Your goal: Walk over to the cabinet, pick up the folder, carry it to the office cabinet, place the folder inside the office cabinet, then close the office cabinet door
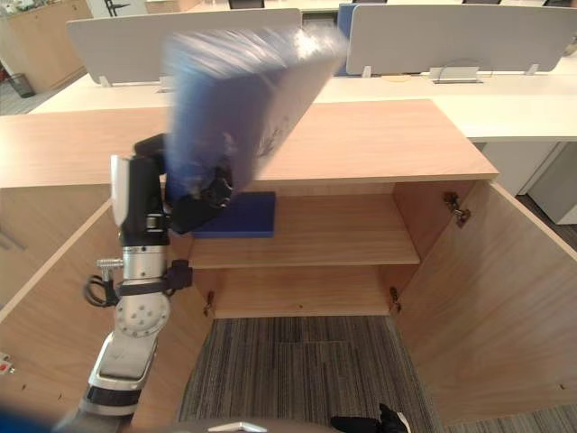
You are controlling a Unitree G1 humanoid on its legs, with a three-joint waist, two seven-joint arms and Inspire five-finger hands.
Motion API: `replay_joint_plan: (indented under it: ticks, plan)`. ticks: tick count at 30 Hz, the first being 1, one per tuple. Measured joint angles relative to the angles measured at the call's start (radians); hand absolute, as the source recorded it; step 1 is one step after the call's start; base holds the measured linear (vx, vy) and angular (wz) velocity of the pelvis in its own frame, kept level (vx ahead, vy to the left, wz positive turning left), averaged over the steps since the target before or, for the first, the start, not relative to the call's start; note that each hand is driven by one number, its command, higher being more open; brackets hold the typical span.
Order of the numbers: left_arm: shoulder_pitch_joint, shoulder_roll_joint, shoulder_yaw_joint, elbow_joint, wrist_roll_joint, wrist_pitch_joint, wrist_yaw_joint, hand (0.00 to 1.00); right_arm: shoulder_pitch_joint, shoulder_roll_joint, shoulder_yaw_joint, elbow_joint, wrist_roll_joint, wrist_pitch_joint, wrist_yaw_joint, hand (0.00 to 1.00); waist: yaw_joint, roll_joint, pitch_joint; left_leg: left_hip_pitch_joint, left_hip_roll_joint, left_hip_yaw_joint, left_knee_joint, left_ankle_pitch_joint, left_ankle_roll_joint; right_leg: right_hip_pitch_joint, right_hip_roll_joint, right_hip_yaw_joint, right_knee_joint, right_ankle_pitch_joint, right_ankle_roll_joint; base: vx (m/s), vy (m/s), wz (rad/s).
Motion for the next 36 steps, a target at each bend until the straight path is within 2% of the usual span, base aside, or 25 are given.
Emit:
replay_joint_plan:
  ticks: [1, 3, 4, 6, 8, 13, 16, 18, 19, 26, 31, 36]
  plan:
    - [0.023, -0.019, 0.006, 0.0, -0.087, 0.0, -0.024, 0.0, 0.007, -0.001, 0.015, -0.013, 0.023, 0.0, 0.003, 1.0, -0.002, 0.001, 0.0, -0.001, 0.001, 0.001, 0.0, 0.0, 0.0, -0.002, 0.001, 0.001, 0.001, 0.0, 0.0, -0.04, -0.009, -0.07]
    - [0.156, -0.097, 0.033, -0.009, -0.317, 0.007, -0.091, 0.0, 0.068, -0.003, 0.051, -0.144, 0.065, 0.005, 0.014, 1.0, -0.008, 0.005, 0.001, -0.007, 0.006, 0.004, 0.0, 0.0, 0.0, -0.013, 0.003, 0.007, 0.006, -0.001, -0.002, -0.03, -0.012, -0.06]
    - [0.196, -0.112, 0.045, -0.021, -0.347, 0.016, -0.096, 0.0, 0.09, 0.001, 0.058, -0.202, 0.069, 0.006, 0.014, 1.0, -0.011, 0.007, 0.001, -0.009, 0.005, 0.006, 0.0, 0.0, 0.0, -0.016, 0.004, 0.009, 0.007, -0.001, -0.002, -0.02, -0.006, -0.05]
    - [0.307, -0.149, 0.094, -0.032, -0.386, 0.043, -0.097, 0.0, 0.185, 0.037, 0.061, -0.472, 0.07, 0.005, 0.012, 1.0, -0.013, -0.007, 0.013, -0.015, 0.01, 0.01, 0.0, 0.0, 0.0, -0.028, 0.009, 0.016, 0.01, -0.002, -0.004, -0.01, -0.004, -0.07]
    - [0.355, -0.16, 0.124, -0.032, -0.398, 0.059, -0.096, 0.0, 0.216, 0.066, 0.06, -0.641, 0.068, 0.003, 0.007, 1.0, -0.013, -0.016, 0.018, -0.018, 0.015, 0.014, 0.0, 0.0, 0.0, -0.035, 0.01, 0.02, 0.013, -0.002, -0.005, -0.01, -0.01, -0.06]
    - [0.394, -0.18, 0.17, -0.068, -0.412, 0.077, -0.129, 0.0, 0.221, 0.117, 0.052, -1.021, 0.263, -0.045, -0.004, 1.0, -0.01, -0.022, 0.02, -0.026, 0.011, 0.015, 0.0, 0.0, 0.0, -0.041, 0.005, 0.02, 0.013, -0.002, -0.004, 0.0, 0.0, 0.0]
    - [0.393, -0.197, 0.22, -0.119, -0.415, 0.077, -0.157, 0.0, 0.185, 0.114, 0.046, -1.231, 0.432, -0.091, 0.052, 1.0, -0.008, -0.019, 0.018, -0.029, 0.013, 0.015, 0.001, 0.0, 0.0, -0.045, 0.007, 0.02, 0.015, -0.002, -0.004, 0.0, 0.0, 0.0]
    - [0.389, -0.197, 0.239, -0.136, -0.414, 0.077, -0.159, 0.0, 0.156, 0.104, 0.038, -1.312, 0.47, -0.092, 0.055, 1.0, -0.008, -0.016, 0.016, -0.029, 0.013, 0.015, 0.001, 0.0, 0.0, -0.043, 0.007, 0.02, 0.015, -0.002, -0.004, 0.0, 0.0, 0.0]
    - [0.379, -0.196, 0.256, -0.139, -0.413, 0.077, -0.162, 0.0, 0.116, 0.068, 0.036, -1.377, 0.51, -0.097, 0.065, 1.0, -0.008, -0.013, 0.014, -0.023, 0.013, 0.015, 0.001, 0.0, 0.0, -0.037, 0.006, 0.02, 0.015, -0.002, -0.003, 0.0, 0.0, 0.0]
    - [0.351, -0.185, 0.272, -0.138, -0.413, 0.077, -0.181, 0.0, -0.095, -0.077, 0.087, -1.464, 0.678, -0.174, 0.124, 1.0, 0.002, -0.001, -0.006, -0.014, 0.016, 0.016, 0.001, 0.0, 0.0, -0.032, 0.009, 0.022, 0.016, -0.002, -0.004, -0.02, 0.0, 0.0]
    - [0.346, -0.168, 0.257, -0.139, -0.413, 0.077, -0.22, 0.0, -0.176, -0.136, 0.193, -1.459, 0.727, -0.17, 0.185, 1.0, 0.013, 0.007, -0.013, -0.015, 0.016, 0.016, 0.001, 0.0, 0.0, -0.031, 0.01, 0.022, 0.017, -0.002, -0.004, 0.0, 0.0, 0.0]
    - [0.345, -0.132, 0.214, -0.138, -0.402, 0.077, -0.253, 0.0, -0.297, -0.206, 0.279, -1.373, 0.726, -0.15, 0.22, 1.0, 0.017, 0.006, -0.016, -0.015, 0.014, 0.015, 0.001, 0.001, 0.0, -0.031, 0.008, 0.02, 0.019, -0.002, -0.004, 0.0, 0.0, 0.0]
